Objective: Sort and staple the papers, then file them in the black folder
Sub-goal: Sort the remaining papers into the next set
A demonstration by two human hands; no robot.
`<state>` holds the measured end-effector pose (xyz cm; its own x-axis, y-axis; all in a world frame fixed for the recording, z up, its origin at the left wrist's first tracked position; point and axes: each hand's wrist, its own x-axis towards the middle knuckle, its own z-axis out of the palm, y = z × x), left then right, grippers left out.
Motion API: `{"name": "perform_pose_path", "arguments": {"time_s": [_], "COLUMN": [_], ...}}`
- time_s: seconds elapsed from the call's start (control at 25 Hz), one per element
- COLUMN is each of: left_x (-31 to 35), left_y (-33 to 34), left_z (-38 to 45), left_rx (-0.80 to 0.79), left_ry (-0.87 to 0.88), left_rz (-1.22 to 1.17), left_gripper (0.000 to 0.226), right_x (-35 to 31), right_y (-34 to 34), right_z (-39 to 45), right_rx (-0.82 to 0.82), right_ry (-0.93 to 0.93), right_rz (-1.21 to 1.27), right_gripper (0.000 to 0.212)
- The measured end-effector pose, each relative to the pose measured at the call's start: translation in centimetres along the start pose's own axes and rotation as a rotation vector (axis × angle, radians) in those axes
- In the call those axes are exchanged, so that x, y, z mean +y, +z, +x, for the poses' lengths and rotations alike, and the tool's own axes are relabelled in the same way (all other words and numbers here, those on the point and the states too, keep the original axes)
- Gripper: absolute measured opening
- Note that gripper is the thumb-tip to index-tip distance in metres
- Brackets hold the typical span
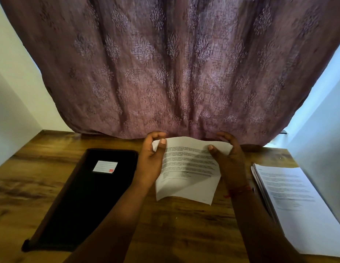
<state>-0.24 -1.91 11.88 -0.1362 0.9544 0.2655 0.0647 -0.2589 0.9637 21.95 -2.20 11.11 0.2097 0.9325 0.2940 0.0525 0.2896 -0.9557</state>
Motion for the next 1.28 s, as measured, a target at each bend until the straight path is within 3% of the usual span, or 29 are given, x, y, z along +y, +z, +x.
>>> {"name": "perform_pose_path", "arguments": {"time_s": [0.08,0.2,0.44,0.72,0.88,1.0,1.08,1.28], "left_x": [-0.7,-1.2,-1.6,-2.5,-3.4,-3.5,-3.3,-0.3], "left_y": [0.2,0.5,0.7,0.8,0.9,0.5,0.2,-0.8], "left_z": [0.0,-0.2,-0.4,-1.4,-1.6,-1.9,-1.7,-0.2], "left_rx": [0.001,0.004,0.066,0.016,0.006,-0.030,-0.051,-0.070], "left_ry": [-0.074,-0.138,-0.160,-0.229,-0.239,-0.225,-0.189,-0.011], "left_rz": [-0.018,-0.019,-0.098,-0.101,-0.094,-0.047,-0.024,0.007], "left_gripper": [0.020,0.038,0.031,0.031,0.028,0.023,0.028,0.023], "right_x": [0.9,1.0,1.5,2.3,2.9,3.3,2.8,-0.9], "right_y": [0.4,1.1,1.6,1.8,1.9,1.6,1.0,-0.6], "right_z": [-0.6,-1.3,-1.8,-2.9,-3.5,-3.7,-3.0,0.3], "right_rx": [0.007,-0.016,0.037,0.101,0.053,0.035,0.032,-0.042], "right_ry": [0.111,0.193,0.164,0.196,0.213,0.243,0.203,-0.109], "right_rz": [0.078,0.063,0.086,0.098,0.071,0.054,-0.022,-0.182], "right_gripper": [0.038,0.023,0.010,0.017,0.039,0.043,0.039,0.016]}}
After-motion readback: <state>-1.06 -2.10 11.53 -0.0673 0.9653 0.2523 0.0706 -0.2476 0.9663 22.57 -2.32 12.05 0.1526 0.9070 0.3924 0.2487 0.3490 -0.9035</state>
